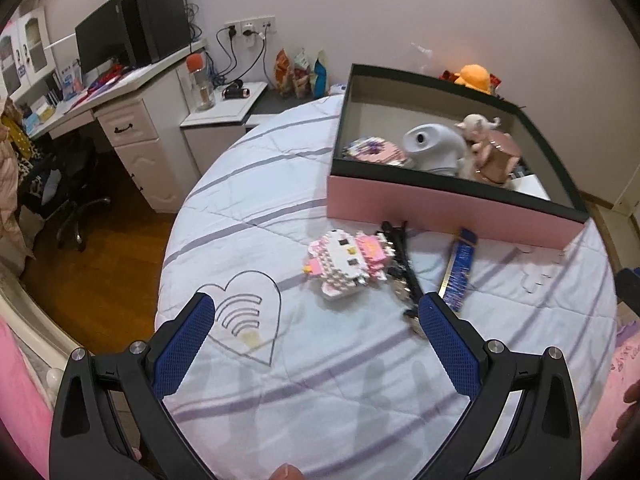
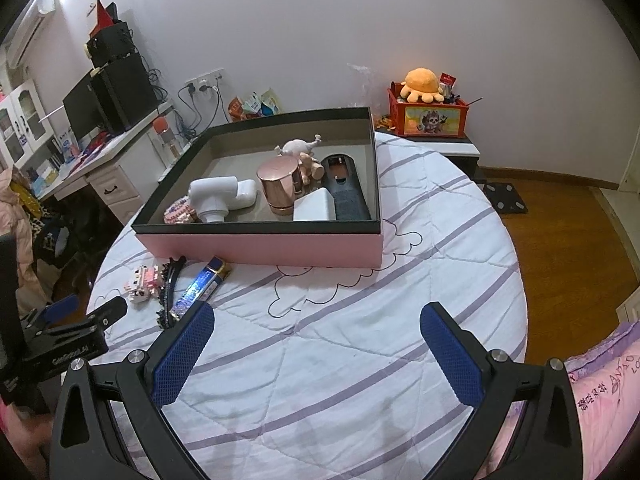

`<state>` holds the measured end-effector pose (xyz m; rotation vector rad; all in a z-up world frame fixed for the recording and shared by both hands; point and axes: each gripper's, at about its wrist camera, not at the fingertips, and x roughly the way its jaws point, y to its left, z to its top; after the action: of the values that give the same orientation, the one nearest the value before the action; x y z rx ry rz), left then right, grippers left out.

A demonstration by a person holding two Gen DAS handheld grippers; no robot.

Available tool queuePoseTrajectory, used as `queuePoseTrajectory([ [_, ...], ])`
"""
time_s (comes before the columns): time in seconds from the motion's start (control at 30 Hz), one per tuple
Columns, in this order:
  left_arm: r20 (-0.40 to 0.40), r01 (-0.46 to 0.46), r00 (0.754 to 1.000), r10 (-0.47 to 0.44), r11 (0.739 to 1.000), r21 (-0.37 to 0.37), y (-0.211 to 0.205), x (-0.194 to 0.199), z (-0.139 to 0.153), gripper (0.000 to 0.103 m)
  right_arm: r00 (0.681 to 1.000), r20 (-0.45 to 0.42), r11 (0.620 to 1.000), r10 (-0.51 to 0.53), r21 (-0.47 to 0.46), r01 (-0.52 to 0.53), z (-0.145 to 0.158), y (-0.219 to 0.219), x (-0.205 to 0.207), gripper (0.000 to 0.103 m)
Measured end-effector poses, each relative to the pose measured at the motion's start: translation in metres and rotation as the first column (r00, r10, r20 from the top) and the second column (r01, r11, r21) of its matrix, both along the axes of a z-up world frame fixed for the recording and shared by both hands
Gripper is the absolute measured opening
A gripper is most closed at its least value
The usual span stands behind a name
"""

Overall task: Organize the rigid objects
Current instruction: 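Move the left tool toward the pink-and-white block figure, then grasp the pink-and-white block figure with the left gripper and lift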

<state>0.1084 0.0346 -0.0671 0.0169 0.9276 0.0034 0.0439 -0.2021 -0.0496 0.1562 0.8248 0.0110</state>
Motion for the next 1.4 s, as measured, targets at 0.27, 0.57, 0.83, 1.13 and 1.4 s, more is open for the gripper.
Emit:
queuePoseTrajectory([
  [0.27, -0.032, -0.006, 0.999, 0.006, 1.000, -0.008, 0.001, 0.030, -0.018, 0.103, 0.999, -0.036, 1.000, 0.000, -0.006, 0.000, -0.011, 0.003, 0.018, 0.103],
  [0.57, -0.048, -0.028, 0.998, 0.027, 0.999, -0.015, 0.001, 0.053, -0.036, 0.103, 0.998, -0.068, 1.000, 0.002, -0.015, -0.003, -0.020, 0.003, 0.037, 0.103],
  [0.83, -0.058, -0.067, 0.996, 0.066, 0.997, -0.024, 0.016, 0.055, -0.043, 0.102, 0.997, -0.076, 1.000, -0.001, -0.012, 0.000, -0.024, 0.002, 0.043, 0.103],
  [1.13, -0.045, -0.023, 0.999, 0.023, 1.000, -0.006, 0.007, 0.054, -0.043, 0.073, 0.997, -0.075, 1.000, -0.003, -0.009, 0.002, -0.024, 0.002, 0.041, 0.103],
  [1.4, -0.041, -0.007, 0.999, 0.005, 0.999, -0.041, 0.013, 0.052, -0.038, 0.054, 0.998, -0.069, 1.000, -0.001, -0.006, 0.001, -0.023, 0.002, 0.039, 0.103],
])
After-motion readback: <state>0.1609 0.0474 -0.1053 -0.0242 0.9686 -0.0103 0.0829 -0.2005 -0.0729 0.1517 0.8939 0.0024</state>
